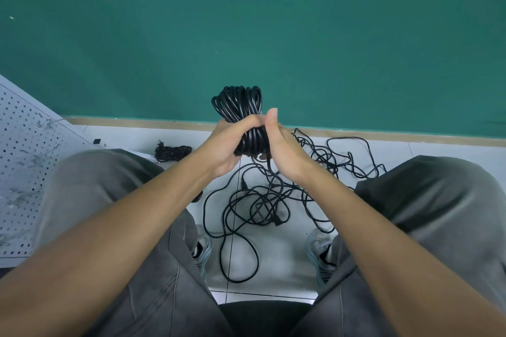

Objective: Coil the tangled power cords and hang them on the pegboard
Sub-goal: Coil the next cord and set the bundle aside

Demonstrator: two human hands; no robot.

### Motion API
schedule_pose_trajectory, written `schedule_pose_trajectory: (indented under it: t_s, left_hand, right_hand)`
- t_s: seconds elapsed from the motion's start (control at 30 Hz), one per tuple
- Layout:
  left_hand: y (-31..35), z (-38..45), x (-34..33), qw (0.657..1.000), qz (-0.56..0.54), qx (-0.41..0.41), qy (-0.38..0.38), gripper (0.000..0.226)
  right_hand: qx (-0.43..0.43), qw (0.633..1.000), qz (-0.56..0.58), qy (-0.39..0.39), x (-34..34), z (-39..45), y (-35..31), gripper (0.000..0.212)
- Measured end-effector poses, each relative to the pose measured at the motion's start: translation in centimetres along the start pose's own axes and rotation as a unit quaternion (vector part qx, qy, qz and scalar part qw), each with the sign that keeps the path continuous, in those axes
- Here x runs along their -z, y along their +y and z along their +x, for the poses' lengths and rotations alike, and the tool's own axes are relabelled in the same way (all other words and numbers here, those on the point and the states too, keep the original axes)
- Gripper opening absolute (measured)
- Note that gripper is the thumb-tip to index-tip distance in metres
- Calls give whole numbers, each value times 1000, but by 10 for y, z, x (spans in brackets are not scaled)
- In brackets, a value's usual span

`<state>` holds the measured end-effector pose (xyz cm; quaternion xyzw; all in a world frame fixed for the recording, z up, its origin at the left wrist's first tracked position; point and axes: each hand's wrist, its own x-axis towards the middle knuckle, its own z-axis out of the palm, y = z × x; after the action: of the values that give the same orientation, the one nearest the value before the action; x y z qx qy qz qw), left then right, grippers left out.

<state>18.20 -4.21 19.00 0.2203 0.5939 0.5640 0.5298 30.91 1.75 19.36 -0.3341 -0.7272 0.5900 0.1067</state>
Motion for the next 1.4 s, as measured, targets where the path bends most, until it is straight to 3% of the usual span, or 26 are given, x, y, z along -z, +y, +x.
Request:
schedule_pose_trajectory:
  t_s: [0.13,0.23,0.3,0.37,0.6,0.73,0.83,0.93,1.0,1.07,1.23,1.33,1.4]
  left_hand:
    - [-2,6,1,998,7,-45,52,16]
    - [4,11,5,994,14,-69,86,14]
    - [9,15,11,992,-7,-69,109,18]
    - [14,22,21,986,-63,-47,148,24]
    - [31,30,46,933,-313,-5,177,16]
    - [26,32,45,953,-188,10,236,21]
    - [18,36,43,957,-93,-10,276,41]
    - [11,37,39,968,47,-43,242,34]
    - [8,36,37,977,117,-50,172,20]
    - [8,33,32,984,148,-34,88,31]
    - [12,25,32,996,89,8,-4,14]
    - [18,25,35,1000,13,20,7,38]
    - [20,25,35,1000,18,19,2,43]
  right_hand:
    - [-13,999,-36,-2,-3,5,8,101]
    - [-9,999,-41,10,-5,6,7,97]
    - [-9,999,-47,23,-5,3,5,81]
    - [-11,999,-44,20,-7,-5,0,67]
    - [9,989,-136,-64,-28,-13,17,62]
    - [20,987,-144,-76,-26,-10,15,52]
    - [37,986,-146,-65,-16,-8,10,44]
    - [47,986,-156,-36,0,-6,2,32]
    - [65,983,-172,1,13,-6,-4,25]
    - [88,978,-184,37,26,-7,-9,15]
    - [103,974,-151,136,63,-8,-15,8]
    - [112,972,-117,173,81,-9,-16,12]
    - [118,970,-121,176,83,-9,-17,11]
